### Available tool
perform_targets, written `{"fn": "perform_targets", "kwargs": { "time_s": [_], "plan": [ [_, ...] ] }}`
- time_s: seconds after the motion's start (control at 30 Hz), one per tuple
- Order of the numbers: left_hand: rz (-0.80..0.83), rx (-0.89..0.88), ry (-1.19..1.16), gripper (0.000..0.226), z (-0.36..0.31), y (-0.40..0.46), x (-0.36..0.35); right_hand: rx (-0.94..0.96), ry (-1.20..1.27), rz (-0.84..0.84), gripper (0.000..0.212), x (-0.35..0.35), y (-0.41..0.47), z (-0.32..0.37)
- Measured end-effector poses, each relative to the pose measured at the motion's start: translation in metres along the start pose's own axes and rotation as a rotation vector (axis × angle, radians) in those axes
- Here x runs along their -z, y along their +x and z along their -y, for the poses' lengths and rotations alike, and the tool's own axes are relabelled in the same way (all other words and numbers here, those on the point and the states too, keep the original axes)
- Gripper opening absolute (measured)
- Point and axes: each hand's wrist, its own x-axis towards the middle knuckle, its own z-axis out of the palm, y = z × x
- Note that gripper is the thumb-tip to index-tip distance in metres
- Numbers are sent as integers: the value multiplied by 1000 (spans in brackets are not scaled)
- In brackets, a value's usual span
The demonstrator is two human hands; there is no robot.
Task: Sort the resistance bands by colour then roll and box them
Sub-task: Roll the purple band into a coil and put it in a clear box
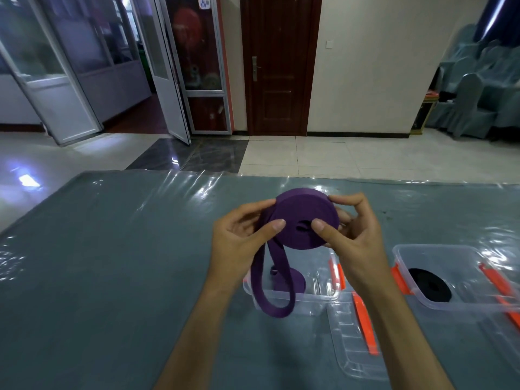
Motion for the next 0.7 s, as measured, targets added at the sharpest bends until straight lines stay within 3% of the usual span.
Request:
{"fn": "perform_targets", "kwargs": {
  "time_s": [0.17,0.27,0.43,0.7],
  "plan": [
    [13,83,76,54,0,0,1,-63,-52,102,53,9,2,3],
    [98,194,62,42,2,-1,3,-5,-183,115,78,8,4,3],
    [106,181,109,41,-5,5,15,-69,-159,150,35,4,-3,-1],
    [111,135,161,41,-3,4,19,-89,-125,143,27,-1,-2,2]
  ]
}}
